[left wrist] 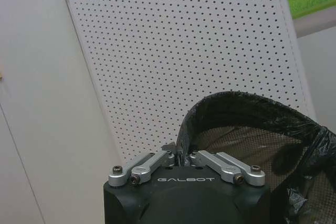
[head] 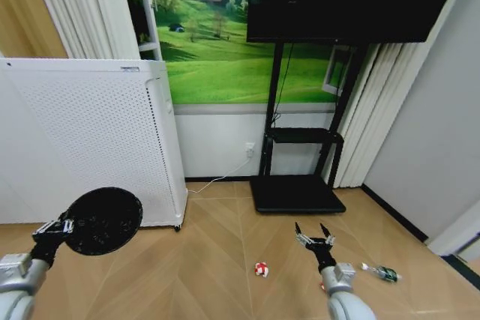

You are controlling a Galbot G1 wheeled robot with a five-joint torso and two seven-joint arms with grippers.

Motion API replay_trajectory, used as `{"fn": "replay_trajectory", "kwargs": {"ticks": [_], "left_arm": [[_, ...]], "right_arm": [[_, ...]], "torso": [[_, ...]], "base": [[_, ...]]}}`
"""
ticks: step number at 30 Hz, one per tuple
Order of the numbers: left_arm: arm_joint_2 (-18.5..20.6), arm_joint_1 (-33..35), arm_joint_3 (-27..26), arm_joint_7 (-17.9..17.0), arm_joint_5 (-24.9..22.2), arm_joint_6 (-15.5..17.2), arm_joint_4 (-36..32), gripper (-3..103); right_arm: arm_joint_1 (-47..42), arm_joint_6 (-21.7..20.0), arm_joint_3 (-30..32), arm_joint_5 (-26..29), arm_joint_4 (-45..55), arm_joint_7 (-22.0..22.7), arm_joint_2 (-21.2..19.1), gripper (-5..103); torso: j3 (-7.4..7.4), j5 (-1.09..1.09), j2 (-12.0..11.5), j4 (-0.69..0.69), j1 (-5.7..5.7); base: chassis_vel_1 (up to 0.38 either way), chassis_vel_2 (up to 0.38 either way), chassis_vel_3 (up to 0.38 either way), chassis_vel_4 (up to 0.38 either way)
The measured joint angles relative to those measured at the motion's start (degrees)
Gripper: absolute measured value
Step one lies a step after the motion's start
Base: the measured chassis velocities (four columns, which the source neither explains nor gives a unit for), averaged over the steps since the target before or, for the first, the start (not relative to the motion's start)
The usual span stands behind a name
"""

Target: Pick up the trash bin and place the garbage on the floor into it.

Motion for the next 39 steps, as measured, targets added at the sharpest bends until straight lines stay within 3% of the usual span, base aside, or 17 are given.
{"fn": "replay_trajectory", "kwargs": {"ticks": [5, 9, 11, 12, 15, 21, 28, 30, 39], "left_arm": [[-0.4, -0.8, 2.8, 0.0, 0.8, -1.0, 0.8, 6], [-0.9, -1.9, 5.7, -0.3, 1.7, -1.8, 2.2, 6], [-1.2, -3.1, 8.4, -0.3, 2.4, -2.4, 4.0, 6], [-1.2, -3.1, 8.4, -0.3, 2.4, -2.4, 4.0, 6], [-1.5, -4.8, 11.3, -0.4, 3.8, -2.9, 7.0, 6], [-1.4, -5.5, 13.4, -0.4, 4.2, -2.7, 8.7, 6], [-1.0, -6.1, 14.5, -0.3, 4.3, -2.1, 9.0, 6], [-0.9, -6.2, 15.1, -0.3, 4.3, -2.0, 8.8, 6], [-2.0, -5.4, 16.7, -0.1, 5.1, -2.0, 7.6, 6]], "right_arm": [[0.1, -2.9, -2.6, -0.9, -1.0, 1.8, -2.0, 100], [0.7, -6.2, -5.6, -0.4, -2.5, 2.9, -4.9, 100], [1.7, -7.6, -9.1, 1.3, -5.0, 3.6, -8.7, 100], [1.7, -7.6, -9.1, 1.3, -5.0, 3.6, -8.7, 100], [4.7, -8.0, -16.1, 6.2, -10.1, 4.5, -15.9, 100], [10.4, -8.2, -25.2, 9.9, -17.1, 4.6, -21.1, 100], [16.9, -8.3, -33.4, 11.9, -22.4, 4.6, -22.3, 100], [20.3, -8.5, -39.0, 12.4, -24.6, 4.8, -23.1, 100], [25.0, -8.4, -46.4, 12.4, -30.8, 5.0, -22.2, 100]], "torso": [[0.00, 0.01, 0.0, -0.09, 0.00], [0.00, 0.02, 0.0, -0.06, 0.00], [0.00, 0.00, 0.0, -0.03, 0.00], [0.00, 0.00, 0.0, -0.03, 0.00], [0.00, 0.00, 0.0, -0.04, 0.00], [0.00, 0.00, 0.0, -0.05, 0.00], [0.00, 0.01, 0.0, -0.04, 0.01], [0.01, 0.00, 0.0, -0.03, 0.01], [0.00, 0.01, 0.0, -0.04, 0.01]], "base": [[-0.079, -0.059, 0.053, 0.037], [-0.008, -0.014, 0.005, -0.002], [0.000, 0.000, 0.000, 0.000], [0.000, 0.000, 0.000, 0.000], [0.035, 0.006, -0.012, 0.007], [0.000, 0.000, 0.000, 0.000], [0.000, 0.000, 0.000, 0.000], [0.000, 0.000, 0.000, 0.000], [0.000, 0.000, 0.000, 0.000]]}}
